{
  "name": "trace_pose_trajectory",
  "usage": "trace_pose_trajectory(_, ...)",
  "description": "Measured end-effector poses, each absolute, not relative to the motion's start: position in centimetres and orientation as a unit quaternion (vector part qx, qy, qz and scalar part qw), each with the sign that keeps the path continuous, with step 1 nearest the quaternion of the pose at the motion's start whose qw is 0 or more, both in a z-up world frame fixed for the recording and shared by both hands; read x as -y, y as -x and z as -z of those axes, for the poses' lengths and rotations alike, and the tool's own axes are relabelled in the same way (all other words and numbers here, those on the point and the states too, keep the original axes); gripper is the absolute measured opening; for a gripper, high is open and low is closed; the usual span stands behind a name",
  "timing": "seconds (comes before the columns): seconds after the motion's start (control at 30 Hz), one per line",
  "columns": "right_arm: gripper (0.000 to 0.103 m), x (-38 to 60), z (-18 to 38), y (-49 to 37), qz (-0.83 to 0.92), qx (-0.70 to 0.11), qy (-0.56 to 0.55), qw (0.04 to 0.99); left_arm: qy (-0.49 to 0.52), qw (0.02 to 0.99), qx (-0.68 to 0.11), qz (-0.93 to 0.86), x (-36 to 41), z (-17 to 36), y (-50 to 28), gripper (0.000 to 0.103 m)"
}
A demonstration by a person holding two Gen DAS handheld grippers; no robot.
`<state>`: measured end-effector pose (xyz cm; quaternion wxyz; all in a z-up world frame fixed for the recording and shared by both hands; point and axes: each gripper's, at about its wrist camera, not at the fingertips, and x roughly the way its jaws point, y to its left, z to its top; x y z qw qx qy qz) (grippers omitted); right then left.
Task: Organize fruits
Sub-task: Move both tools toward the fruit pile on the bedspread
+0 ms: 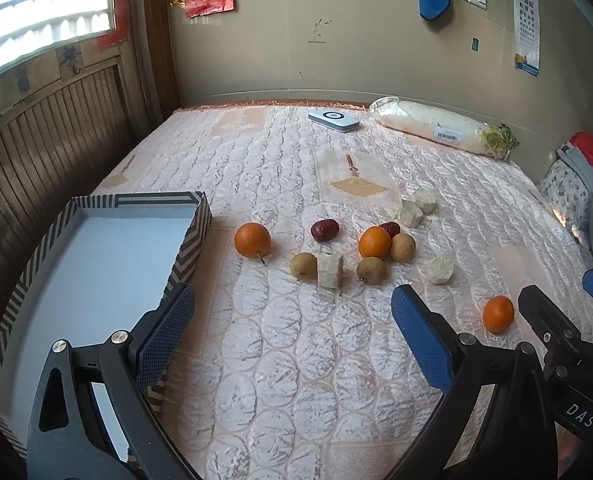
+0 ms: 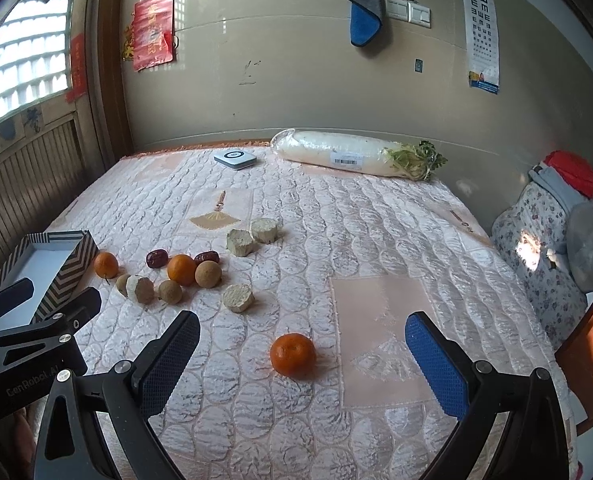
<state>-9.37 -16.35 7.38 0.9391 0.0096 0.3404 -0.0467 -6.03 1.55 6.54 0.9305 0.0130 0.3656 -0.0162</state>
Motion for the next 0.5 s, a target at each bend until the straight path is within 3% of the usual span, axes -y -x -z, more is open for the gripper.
trace_pose_trajectory(0.37,0.100,16.3,-6.6,8.8,-0.012,-0.344,-0.013,0.939,-0.004,0.922,-0.385,0.051,-2.2,-7.2,4.3,0.099)
trace_pose_trajectory(0.5,0.079,16.2,-6.2,8.0,-0.080,-0.356,-0.030,0.930,0.005,0.914,-0.399,0.071,-2.7,-7.9,3.2,0.099)
